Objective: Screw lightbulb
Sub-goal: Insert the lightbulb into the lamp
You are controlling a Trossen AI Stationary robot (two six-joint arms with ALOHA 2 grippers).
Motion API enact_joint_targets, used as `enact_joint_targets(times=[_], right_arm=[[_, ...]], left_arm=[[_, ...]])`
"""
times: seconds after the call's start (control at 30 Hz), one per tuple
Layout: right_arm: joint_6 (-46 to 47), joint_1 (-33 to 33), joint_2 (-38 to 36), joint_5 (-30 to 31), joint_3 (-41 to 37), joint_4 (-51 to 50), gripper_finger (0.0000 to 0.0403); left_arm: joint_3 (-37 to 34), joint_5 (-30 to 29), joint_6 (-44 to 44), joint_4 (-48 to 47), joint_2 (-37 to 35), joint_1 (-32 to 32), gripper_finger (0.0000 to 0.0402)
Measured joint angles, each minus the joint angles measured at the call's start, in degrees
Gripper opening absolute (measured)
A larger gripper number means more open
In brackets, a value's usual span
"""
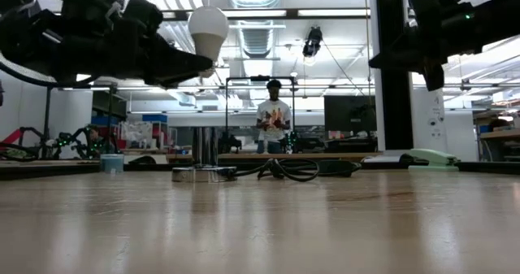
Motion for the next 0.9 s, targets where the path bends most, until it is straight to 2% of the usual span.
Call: enact_joint_targets(times=[0.13,0.3,0.43,0.57,0.7,0.9], right_arm=[[-1.13,0.0,4.39,-0.53,0.62,3.94,0.0],[-4.28,-0.02,10.06,-6.27,2.6,6.94,0.0],[-14.03,0.13,17.32,-13.49,6.46,16.89,0.0],[-20.51,0.15,25.33,-15.96,13.54,18.64,0.0005],[-24.66,0.33,32.16,-18.34,19.71,18.7,0.0043],[-29.6,0.42,40.83,-17.55,26.42,19.17,0.0132]], left_arm=[[1.73,2.68,-1.5,-3.9,0.69,-1.21,0.0099],[7.26,1.53,-0.76,-8.29,1.26,-3.26,0.0099],[14.7,0.04,-0.13,-18.56,1.25,-3.26,0.0098],[19.54,-0.03,2.69,-24.27,1.25,-3.77,0.0099],[19.73,-0.3,3.54,-22.44,1.0,-3.98,0.0099],[18.63,-1.45,2.03,-19.59,1.19,-3.98,0.0099]])
